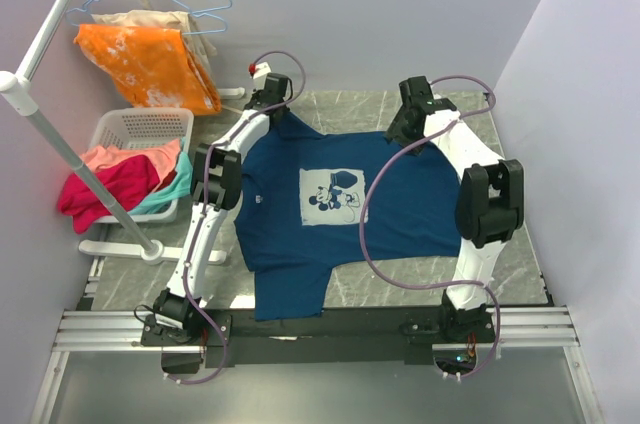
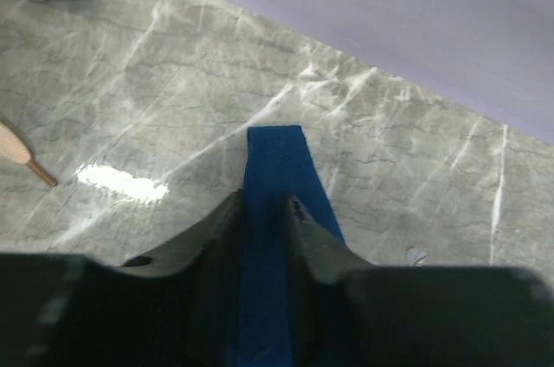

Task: Fold and stack the t-shirts
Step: Fold the tshirt

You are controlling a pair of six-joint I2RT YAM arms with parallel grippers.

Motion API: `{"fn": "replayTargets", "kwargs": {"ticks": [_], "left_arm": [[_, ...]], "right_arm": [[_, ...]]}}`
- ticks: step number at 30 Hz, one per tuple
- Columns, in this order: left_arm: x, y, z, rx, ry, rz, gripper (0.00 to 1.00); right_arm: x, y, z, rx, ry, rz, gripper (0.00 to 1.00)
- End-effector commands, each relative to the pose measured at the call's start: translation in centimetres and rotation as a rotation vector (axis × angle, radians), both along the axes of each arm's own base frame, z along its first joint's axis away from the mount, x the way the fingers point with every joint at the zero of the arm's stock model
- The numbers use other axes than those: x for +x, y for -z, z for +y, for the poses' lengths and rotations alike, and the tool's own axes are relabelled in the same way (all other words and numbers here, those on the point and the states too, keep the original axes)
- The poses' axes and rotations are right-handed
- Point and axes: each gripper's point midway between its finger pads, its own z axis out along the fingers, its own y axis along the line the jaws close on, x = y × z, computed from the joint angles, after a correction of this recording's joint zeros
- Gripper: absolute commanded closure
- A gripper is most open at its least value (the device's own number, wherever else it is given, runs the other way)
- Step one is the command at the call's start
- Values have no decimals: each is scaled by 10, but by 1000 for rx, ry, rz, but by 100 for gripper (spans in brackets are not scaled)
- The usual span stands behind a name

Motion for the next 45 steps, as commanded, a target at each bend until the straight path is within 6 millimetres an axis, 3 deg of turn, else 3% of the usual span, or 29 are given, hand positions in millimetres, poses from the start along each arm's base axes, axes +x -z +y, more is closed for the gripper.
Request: {"fn": "replayTargets", "kwargs": {"ticks": [1, 5, 13, 16, 19, 20, 22, 23, 29, 40, 45], "left_arm": [[4, -23, 3, 5, -26, -31, 72], [4, -23, 3, 8, -15, -28, 75], [2, -20, 2, 20, 3, -15, 99], [0, -20, 3, 23, 1, -16, 99], [-4, -28, 5, 31, -11, -26, 99], [-3, -45, 6, 27, -18, -59, 99], [-5, -53, 9, 32, -26, -69, 99], [-4, -68, 8, 28, -24, -95, 99], [-5, -104, 3, 14, 3, -147, 99], [-11, -134, -3, 16, 32, -196, 99], [-9, -130, -4, 29, 37, -178, 99]], "right_arm": [[1, -24, -4, 11, 10, -63, 40], [0, -25, -4, 15, 10, -65, 40], [0, -26, -2, 25, 5, -66, 41], [-1, -25, -3, 22, 7, -65, 41], [-1, -27, -4, 16, 13, -70, 41], [-1, -26, -5, 12, 15, -69, 41], [-1, -27, -6, 12, 20, -73, 41], [-1, -27, -6, 10, 20, -72, 41], [-1, -25, -9, 13, 41, -71, 42], [-9, -28, -14, 9, 62, -80, 42], [-10, -28, -13, 10, 61, -81, 42]]}}
